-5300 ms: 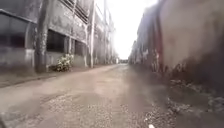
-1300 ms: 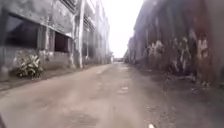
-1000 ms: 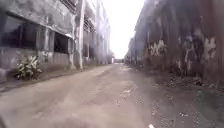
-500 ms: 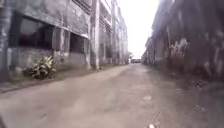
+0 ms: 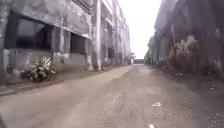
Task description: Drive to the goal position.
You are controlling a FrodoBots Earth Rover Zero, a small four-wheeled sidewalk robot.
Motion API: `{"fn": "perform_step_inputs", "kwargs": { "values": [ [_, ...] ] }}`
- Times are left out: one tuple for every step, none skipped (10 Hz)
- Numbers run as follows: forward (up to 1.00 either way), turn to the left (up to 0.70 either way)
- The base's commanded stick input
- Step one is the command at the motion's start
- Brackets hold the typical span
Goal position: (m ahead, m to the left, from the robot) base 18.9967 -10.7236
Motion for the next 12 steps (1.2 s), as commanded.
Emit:
{"fn": "perform_step_inputs", "kwargs": {
  "values": [
    [0.5, 0.0],
    [0.5, 0.0],
    [0.5, 0.0],
    [0.5, 0.0],
    [0.5, 0.0],
    [0.5, 0.0],
    [0.5, 0.0],
    [0.5, 0.0],
    [0.5, 0.0],
    [0.5, 0.0],
    [0.5, 0.0],
    [0.5, 0.0]
  ]
}}
